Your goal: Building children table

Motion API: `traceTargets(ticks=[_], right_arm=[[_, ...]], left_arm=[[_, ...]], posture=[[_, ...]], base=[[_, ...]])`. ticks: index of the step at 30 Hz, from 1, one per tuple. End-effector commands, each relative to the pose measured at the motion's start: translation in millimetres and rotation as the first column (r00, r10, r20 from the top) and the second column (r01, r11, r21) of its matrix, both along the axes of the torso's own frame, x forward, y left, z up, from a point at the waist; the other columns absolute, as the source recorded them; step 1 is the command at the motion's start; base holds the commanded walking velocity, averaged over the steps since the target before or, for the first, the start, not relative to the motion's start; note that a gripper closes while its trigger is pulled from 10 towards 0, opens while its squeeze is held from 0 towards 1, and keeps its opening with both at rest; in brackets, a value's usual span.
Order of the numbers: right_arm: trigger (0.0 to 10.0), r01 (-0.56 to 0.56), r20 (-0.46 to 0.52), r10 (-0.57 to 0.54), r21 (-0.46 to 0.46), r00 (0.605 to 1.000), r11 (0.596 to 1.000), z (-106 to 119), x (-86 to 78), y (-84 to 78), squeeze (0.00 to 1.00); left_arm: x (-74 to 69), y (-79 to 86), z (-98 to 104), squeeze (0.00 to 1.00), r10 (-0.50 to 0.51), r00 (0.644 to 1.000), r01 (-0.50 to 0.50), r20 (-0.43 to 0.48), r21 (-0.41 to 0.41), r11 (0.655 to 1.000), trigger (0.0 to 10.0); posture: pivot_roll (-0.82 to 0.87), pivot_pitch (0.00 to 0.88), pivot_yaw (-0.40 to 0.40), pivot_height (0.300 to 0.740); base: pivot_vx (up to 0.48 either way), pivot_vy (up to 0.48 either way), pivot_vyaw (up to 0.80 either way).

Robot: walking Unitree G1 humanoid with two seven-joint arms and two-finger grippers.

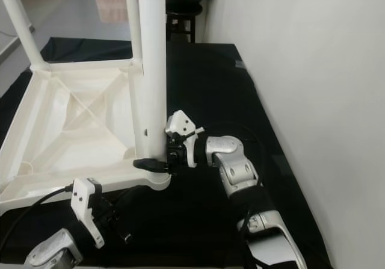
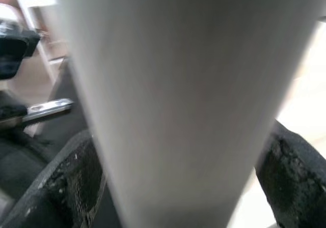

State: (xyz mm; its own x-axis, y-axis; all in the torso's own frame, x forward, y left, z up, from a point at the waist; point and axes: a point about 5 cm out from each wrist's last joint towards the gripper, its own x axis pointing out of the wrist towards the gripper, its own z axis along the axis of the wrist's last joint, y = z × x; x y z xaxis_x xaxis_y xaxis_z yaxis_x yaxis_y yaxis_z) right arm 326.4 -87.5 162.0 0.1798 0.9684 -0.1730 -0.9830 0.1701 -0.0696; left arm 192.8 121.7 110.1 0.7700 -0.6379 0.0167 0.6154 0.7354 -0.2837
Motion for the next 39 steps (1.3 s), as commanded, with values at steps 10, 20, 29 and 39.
traceTargets(ticks=[10,20,29,39], right_arm=[[0.0,-0.116,-0.114,0.117,0.018,0.987,0.993,12.8,18.2,3.4,0.0],[0.0,0.003,-0.076,0.003,0.071,0.997,0.997,1.3,12.1,-31.6,0.0],[0.0,0.449,-0.049,-0.45,-0.03,0.891,0.893,-45.2,-26.6,-21.1,0.0],[0.0,0.509,-0.082,-0.512,-0.056,0.855,0.859,-60.8,-47.7,13.3,0.0]], left_arm=[[-1.9,-1.4,-4.6,0.0,0.002,1.0,-0.002,-0.021,0.007,1.0,10.0],[-3.2,-1.4,-3.6,0.0,0.003,1.0,-0.003,-0.022,0.004,1.0,10.0],[-5.8,3.0,-2.0,0.0,0.004,1.0,-0.003,-0.022,0.007,1.0,10.0],[-5.1,5.3,-2.4,0.0,0.005,1.0,-0.005,-0.027,0.015,1.0,10.0]], posture=[[0.09,0.029,-0.083,0.74],[0.07,0.049,-0.077,0.74],[0.03,0.084,-0.052,0.74],[0.06,0.066,-0.062,0.74]], base=[[0.0,0.0,0.0],[0.0,0.0,0.0],[0.0,0.0,0.0],[0.0,0.0,0.0]])
